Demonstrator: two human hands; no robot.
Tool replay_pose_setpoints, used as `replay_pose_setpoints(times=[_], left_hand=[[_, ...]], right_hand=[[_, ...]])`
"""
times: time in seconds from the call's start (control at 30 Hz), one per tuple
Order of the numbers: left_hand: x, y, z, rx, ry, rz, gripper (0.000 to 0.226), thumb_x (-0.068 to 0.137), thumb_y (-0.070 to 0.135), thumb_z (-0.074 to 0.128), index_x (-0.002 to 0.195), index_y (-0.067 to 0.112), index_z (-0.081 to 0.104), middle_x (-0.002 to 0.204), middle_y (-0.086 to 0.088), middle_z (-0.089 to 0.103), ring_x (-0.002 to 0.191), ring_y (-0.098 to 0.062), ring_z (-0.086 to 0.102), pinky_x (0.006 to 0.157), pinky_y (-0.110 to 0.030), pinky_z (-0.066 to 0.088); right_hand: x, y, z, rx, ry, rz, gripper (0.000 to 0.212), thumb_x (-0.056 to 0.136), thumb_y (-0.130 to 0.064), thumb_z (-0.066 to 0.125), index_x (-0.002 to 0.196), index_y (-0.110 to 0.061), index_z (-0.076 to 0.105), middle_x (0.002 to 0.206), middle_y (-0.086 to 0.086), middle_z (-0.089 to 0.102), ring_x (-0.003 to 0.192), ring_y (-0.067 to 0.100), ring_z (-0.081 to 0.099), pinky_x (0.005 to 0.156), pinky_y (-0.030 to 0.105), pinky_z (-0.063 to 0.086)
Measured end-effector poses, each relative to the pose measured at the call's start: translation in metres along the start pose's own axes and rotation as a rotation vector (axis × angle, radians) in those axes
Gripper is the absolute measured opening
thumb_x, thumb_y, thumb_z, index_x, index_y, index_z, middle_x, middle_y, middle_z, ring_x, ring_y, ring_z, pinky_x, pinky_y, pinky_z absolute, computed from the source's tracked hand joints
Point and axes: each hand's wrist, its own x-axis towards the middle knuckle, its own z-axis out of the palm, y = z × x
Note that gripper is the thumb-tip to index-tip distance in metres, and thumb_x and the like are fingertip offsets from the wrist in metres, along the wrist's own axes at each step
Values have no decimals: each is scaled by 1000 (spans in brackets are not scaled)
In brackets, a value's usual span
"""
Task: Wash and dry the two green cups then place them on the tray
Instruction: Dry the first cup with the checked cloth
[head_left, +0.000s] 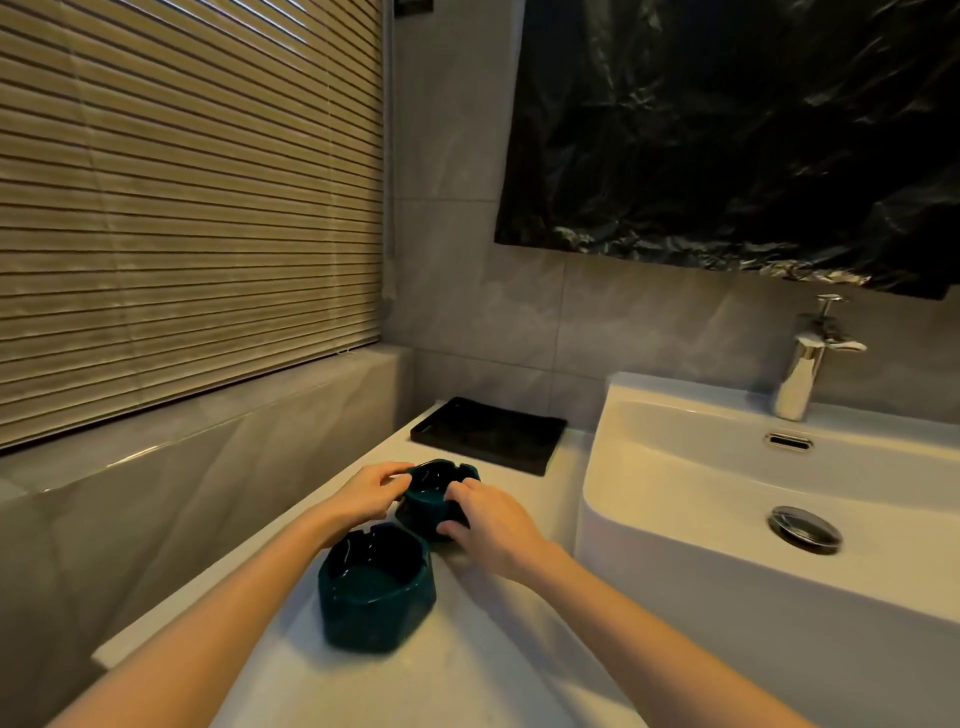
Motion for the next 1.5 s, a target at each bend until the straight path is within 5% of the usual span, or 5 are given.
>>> replay_pose_setpoints(times=[0.3, 0.73, 1.1, 1.27, 1.5], left_hand=[[-4, 1, 4, 79, 0, 32, 38, 101, 13, 37, 138, 9, 43, 138, -9, 48, 120, -17, 47, 89, -19, 33], [-34, -14, -11, 60, 57, 19, 35, 97, 21, 49, 132, 18, 51, 128, -4, 59, 101, -9, 53, 67, -11, 43], [-80, -34, -24, 32, 35, -166, 19, 93, 21, 55, 112, 18, 60, 103, -5, 64, 87, -16, 59, 70, -27, 55], [-92, -25, -26, 19, -3, -218, 17, 93, 8, 49, 106, 11, 60, 96, -5, 59, 82, -15, 59, 63, -29, 59], [-100, 0, -28, 30, 122, -23, 29, 95, 9, 48, 122, 15, 55, 118, -8, 57, 105, -24, 57, 67, -32, 59]], right_hand=[[0, 1, 10, 14, -28, -1, 24, 94, -30, 56, 113, -15, 54, 112, 4, 58, 96, 19, 56, 77, 27, 45], [-21, -26, -10, 87, 34, -16, 30, 98, -38, 46, 122, -24, 56, 119, -2, 55, 100, 17, 56, 81, 30, 48], [-12, -57, -16, 270, -554, 419, 33, 94, -27, 41, 120, -7, 49, 99, 17, 65, 75, 28, 67, 53, 29, 56], [-13, -73, -19, -26, -447, 251, 35, 99, -21, 39, 122, -1, 55, 120, 18, 60, 110, 33, 58, 78, 31, 42], [-24, -74, -46, 11, -262, 202, 28, 99, -21, 36, 117, -6, 51, 110, 18, 61, 85, 34, 69, 74, 41, 59]])
